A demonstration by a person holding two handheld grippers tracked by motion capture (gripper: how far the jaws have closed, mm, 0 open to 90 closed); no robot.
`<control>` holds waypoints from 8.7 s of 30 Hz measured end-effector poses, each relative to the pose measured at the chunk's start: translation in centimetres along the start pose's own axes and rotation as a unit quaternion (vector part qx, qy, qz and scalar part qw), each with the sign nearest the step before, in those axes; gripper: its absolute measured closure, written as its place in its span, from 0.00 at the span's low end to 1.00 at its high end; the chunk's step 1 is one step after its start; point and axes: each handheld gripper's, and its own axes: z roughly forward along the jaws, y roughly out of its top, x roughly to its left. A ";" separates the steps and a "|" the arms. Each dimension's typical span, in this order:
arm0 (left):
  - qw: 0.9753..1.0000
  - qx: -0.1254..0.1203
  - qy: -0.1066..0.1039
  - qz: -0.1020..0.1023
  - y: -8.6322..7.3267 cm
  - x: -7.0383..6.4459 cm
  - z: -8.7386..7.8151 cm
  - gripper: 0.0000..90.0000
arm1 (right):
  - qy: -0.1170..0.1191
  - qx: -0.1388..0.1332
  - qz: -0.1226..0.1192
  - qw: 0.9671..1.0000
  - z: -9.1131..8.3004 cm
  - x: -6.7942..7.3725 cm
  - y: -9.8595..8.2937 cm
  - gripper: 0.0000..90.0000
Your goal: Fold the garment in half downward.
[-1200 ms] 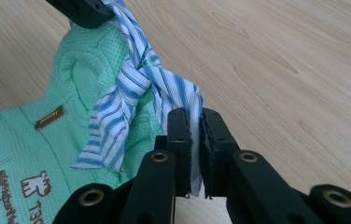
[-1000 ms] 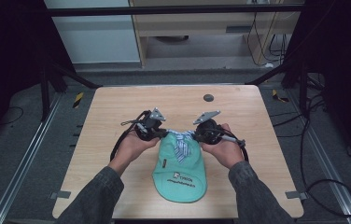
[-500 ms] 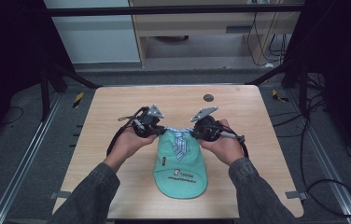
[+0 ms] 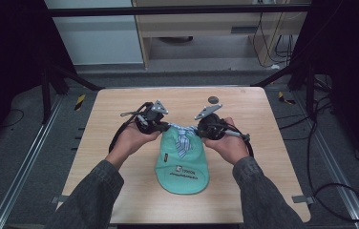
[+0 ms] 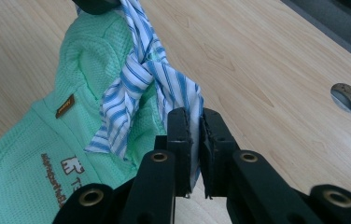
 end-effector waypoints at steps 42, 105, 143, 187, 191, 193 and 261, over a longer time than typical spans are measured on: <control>0.999 -0.018 0.034 0.011 0.0 0.0 -0.7 0.95 | -0.010 -0.009 -0.026 1.000 0.6 -0.4 1.2 0.92; 0.999 -0.028 0.025 0.022 -4.8 -3.3 0.5 0.94 | -0.001 0.010 -0.072 0.997 1.7 2.2 -1.5 0.89; 0.999 -0.017 -0.012 0.030 -8.1 -6.9 1.2 0.94 | 0.037 0.019 -0.083 0.996 1.8 5.1 -6.2 0.87; 0.999 -0.040 -0.012 0.021 -11.4 -8.8 0.0 0.68 | 0.061 0.029 -0.094 0.993 1.9 7.5 -8.4 0.84; 0.999 -0.031 -0.015 0.020 -11.4 -8.6 0.5 0.64 | 0.063 0.030 -0.094 0.993 1.9 7.5 -8.6 0.83; 0.999 -0.027 -0.018 0.016 -11.4 -8.7 0.9 0.62 | 0.060 0.030 -0.092 0.993 1.9 7.6 -8.6 0.81; 0.974 -0.030 0.103 -0.198 -20.2 -0.4 0.7 0.09 | -0.092 -0.002 0.184 0.979 2.2 0.2 -17.1 0.03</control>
